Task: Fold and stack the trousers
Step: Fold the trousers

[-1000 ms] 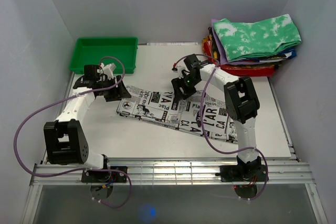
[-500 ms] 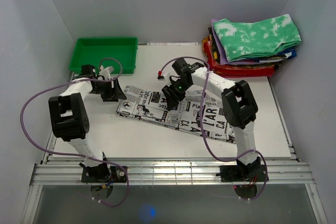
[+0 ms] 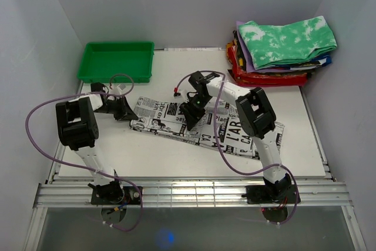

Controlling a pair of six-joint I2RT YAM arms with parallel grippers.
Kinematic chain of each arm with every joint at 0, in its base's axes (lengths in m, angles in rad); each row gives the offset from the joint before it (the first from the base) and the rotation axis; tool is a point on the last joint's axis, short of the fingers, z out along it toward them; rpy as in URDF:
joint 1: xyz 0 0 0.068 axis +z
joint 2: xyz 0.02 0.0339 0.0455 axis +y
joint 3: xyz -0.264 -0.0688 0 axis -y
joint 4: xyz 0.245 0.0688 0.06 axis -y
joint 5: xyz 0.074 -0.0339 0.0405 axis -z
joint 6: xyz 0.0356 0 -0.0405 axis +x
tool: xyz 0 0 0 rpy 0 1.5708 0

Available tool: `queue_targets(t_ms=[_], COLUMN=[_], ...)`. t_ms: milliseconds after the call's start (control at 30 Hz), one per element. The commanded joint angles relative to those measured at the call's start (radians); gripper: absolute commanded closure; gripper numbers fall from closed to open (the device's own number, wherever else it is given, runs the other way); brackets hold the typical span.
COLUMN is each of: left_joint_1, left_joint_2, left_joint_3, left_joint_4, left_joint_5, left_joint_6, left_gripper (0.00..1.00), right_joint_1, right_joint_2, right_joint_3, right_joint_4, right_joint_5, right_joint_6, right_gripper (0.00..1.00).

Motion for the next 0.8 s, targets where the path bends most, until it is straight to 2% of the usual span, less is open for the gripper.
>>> queue_targets(t_ms=[0, 33, 167, 200, 300, 367, 533, 667, 767], left_joint_1=[0.083, 0.099, 0.190, 0.207, 0.257, 0.266, 0.266, 0.266, 0.263], left_joint_2=[0.007, -0.005, -0.080, -0.100, -0.186, -0.229, -0.344, -0.340, -0.332], left_joint_3=[-0.024, -0.025, -0.006, 0.011, 0.066, 0.100, 0.192, 0.301, 0.405], left_joint_4=[0.035, 0.028, -0.063, -0.081, -0.170, -0.247, -0.365, -0.457, -0.519], left_joint_5=[0.013, 0.030, 0.060, 0.064, 0.057, 0.054, 0.053, 0.041, 0.105], left_joint_6=[0.024, 0.033, 0.088, 0.106, 0.149, 0.204, 0.260, 0.269, 0.258], left_gripper=[0.97, 1.00, 1.00, 1.00, 1.00, 1.00, 1.00, 1.00, 1.00], right_joint_1=[0.018, 0.018, 0.001, -0.034, -0.144, -0.209, -0.401, -0.520, -0.609], right_joint_2=[0.108, 0.107, 0.017, -0.016, -0.152, -0.239, -0.431, -0.484, -0.487], right_joint_3=[0.114, 0.130, 0.138, 0.120, 0.033, 0.003, -0.176, -0.314, -0.409], right_joint_4=[0.025, 0.028, 0.016, 0.010, -0.025, -0.055, -0.059, -0.027, 0.034], right_joint_5=[0.146, 0.151, 0.197, 0.189, 0.114, 0.060, 0.072, 0.118, 0.125], right_joint_6=[-0.070, -0.070, -0.078, -0.072, -0.061, -0.061, -0.051, -0.021, 0.020], right_gripper=[0.49, 0.47, 0.35, 0.24, 0.08, 0.03, 0.03, 0.06, 0.06])
